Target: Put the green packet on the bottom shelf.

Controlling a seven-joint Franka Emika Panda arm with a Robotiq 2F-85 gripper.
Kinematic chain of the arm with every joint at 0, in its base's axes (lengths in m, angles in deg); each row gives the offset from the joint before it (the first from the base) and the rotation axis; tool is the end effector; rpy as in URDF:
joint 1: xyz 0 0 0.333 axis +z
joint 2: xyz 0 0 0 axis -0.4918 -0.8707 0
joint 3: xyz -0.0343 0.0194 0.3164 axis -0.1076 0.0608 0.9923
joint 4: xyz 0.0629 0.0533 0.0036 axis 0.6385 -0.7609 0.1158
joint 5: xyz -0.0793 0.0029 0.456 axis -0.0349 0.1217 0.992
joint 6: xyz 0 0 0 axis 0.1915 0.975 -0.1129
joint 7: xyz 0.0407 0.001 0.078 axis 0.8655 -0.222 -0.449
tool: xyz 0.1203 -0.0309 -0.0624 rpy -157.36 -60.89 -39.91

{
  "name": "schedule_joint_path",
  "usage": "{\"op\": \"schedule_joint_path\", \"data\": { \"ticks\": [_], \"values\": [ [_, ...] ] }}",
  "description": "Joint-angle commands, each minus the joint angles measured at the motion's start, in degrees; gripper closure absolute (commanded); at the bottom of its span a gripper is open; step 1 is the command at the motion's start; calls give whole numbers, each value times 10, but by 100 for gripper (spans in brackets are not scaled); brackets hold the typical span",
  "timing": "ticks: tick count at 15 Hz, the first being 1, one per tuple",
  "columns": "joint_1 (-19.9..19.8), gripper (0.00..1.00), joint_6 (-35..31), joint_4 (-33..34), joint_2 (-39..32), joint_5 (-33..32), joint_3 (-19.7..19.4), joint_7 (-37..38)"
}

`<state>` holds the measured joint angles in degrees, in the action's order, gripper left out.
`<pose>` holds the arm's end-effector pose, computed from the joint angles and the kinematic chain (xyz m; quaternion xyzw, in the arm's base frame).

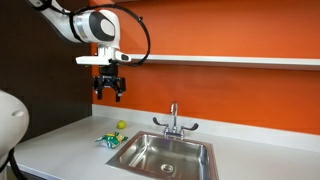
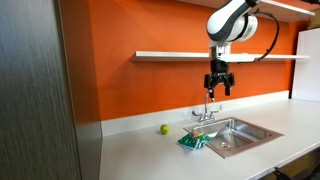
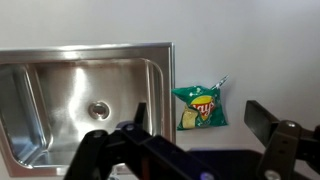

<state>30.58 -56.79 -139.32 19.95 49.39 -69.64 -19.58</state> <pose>0.4554 0.0066 0.3752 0.9998 0.0169 -0.0094 0.0105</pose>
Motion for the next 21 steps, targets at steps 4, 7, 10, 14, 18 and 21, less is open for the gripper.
{"op": "schedule_joint_path", "data": {
  "ticks": [4,7,10,14,18,21],
  "values": [
    [14,0,-51,44,-124,13,-1,-39],
    [17,0,-64,59,-165,23,0,-45],
    [22,0,-77,74,-207,36,4,-52],
    [26,0,-82,96,-256,49,11,-55],
    [25,0,-87,117,-300,53,18,-53],
    [23,0,-95,131,-332,57,22,-56]
  ]
}}
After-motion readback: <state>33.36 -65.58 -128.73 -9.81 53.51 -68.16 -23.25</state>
